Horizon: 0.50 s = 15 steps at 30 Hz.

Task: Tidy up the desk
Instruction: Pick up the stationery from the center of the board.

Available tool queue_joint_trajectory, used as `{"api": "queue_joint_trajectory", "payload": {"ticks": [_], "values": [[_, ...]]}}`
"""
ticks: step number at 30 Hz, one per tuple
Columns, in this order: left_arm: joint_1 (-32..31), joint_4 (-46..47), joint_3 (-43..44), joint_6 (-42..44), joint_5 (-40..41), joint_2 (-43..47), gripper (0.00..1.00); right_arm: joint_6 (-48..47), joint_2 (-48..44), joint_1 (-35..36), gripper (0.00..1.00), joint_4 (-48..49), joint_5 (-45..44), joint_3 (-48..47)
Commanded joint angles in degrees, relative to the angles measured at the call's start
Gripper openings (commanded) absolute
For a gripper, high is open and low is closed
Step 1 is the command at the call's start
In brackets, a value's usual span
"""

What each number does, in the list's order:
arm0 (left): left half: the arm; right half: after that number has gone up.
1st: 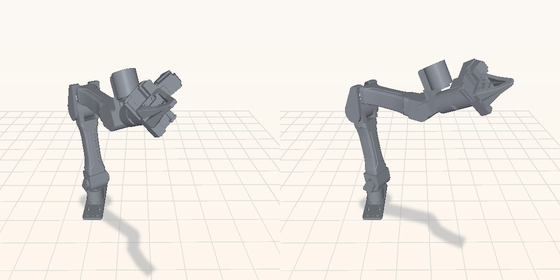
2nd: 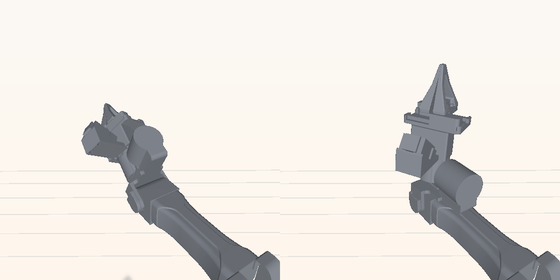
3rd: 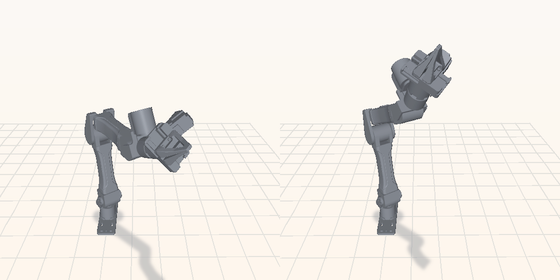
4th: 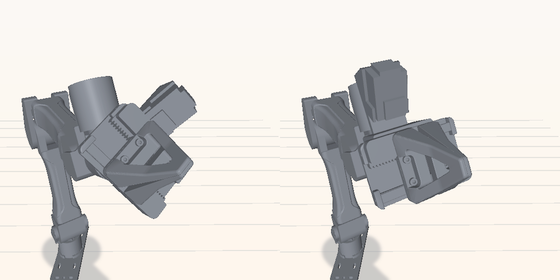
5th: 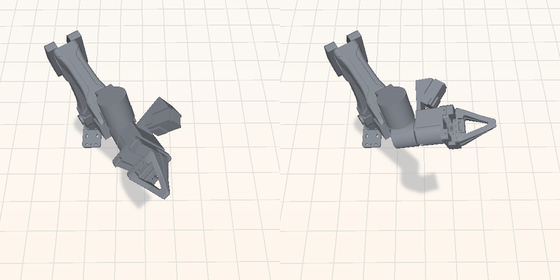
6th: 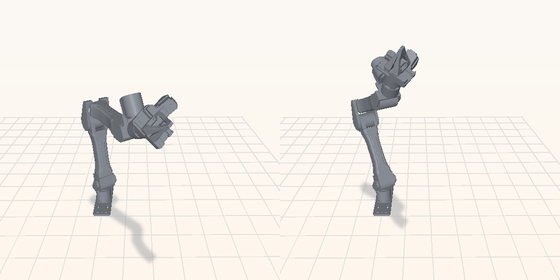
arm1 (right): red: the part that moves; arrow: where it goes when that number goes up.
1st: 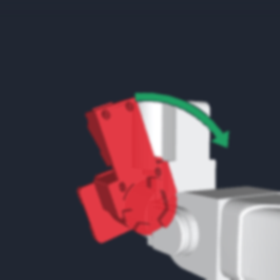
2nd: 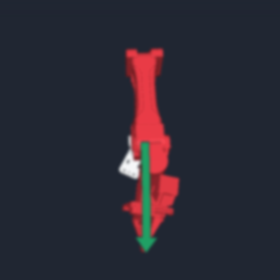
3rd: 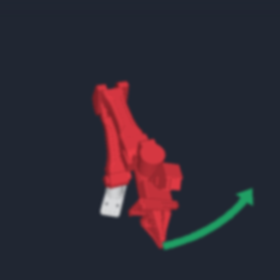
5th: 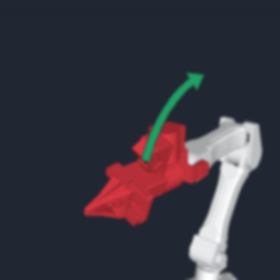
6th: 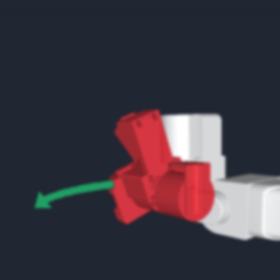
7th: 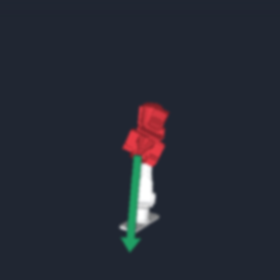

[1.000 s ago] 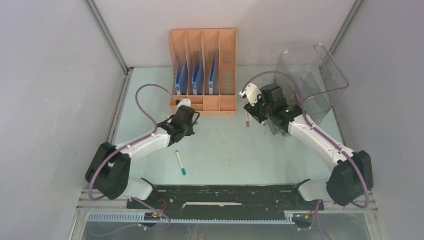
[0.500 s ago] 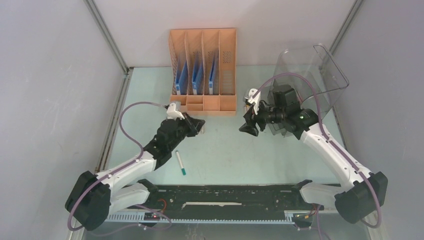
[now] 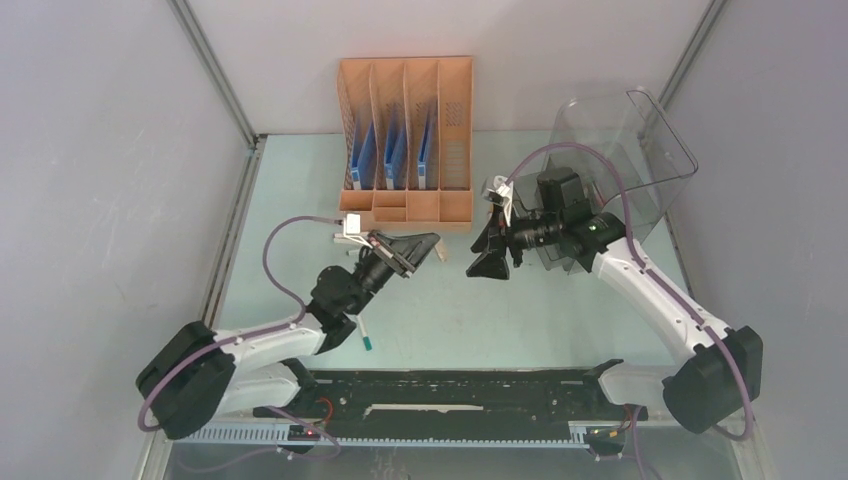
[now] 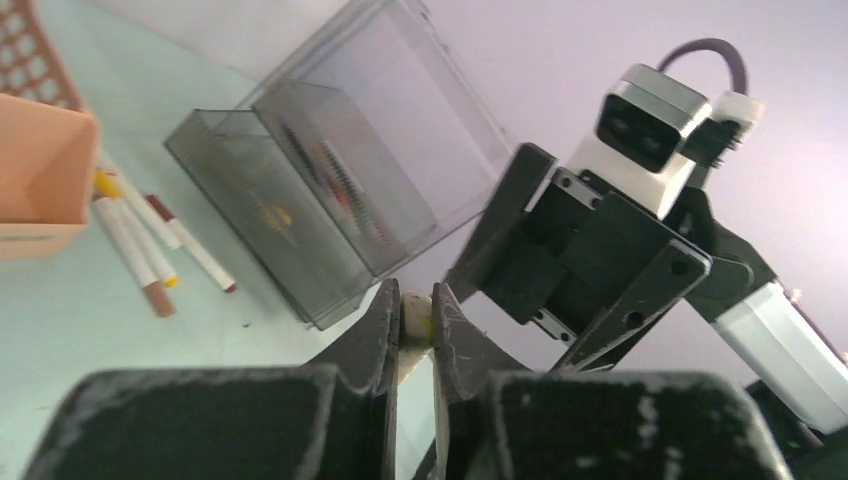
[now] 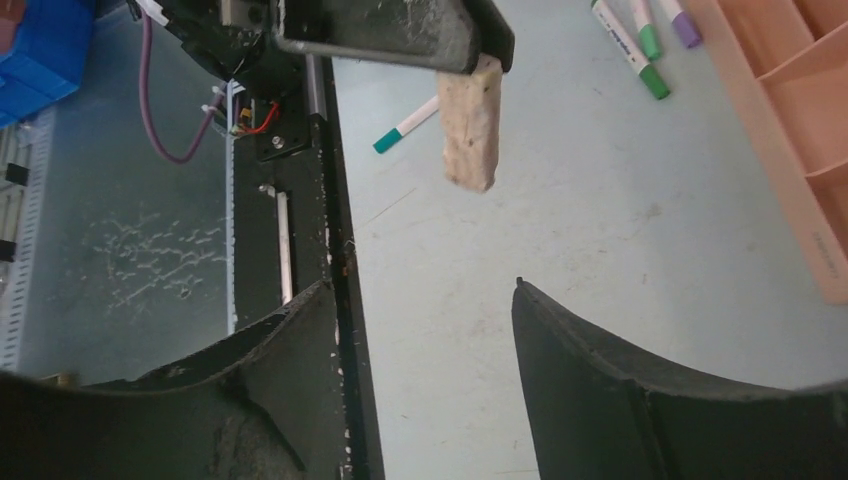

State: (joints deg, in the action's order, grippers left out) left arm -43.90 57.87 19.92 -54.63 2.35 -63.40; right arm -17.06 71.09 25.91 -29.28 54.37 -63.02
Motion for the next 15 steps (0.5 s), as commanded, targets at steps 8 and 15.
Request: {"api": "queue_joint_trajectory", "payload": {"ticks": [8, 15], "values": [[-4.74, 22.00, 3.79, -6.92, -0.20, -14.09, 0.00, 3.65, 1.11, 0.43, 0.84, 2.76, -1.92, -0.07], [-7.03, 22.05, 6.11, -6.44, 0.75, -17.46, 0.00, 2.97, 2.38, 1.80, 0.82, 2.78, -6.40, -0.08]]}}
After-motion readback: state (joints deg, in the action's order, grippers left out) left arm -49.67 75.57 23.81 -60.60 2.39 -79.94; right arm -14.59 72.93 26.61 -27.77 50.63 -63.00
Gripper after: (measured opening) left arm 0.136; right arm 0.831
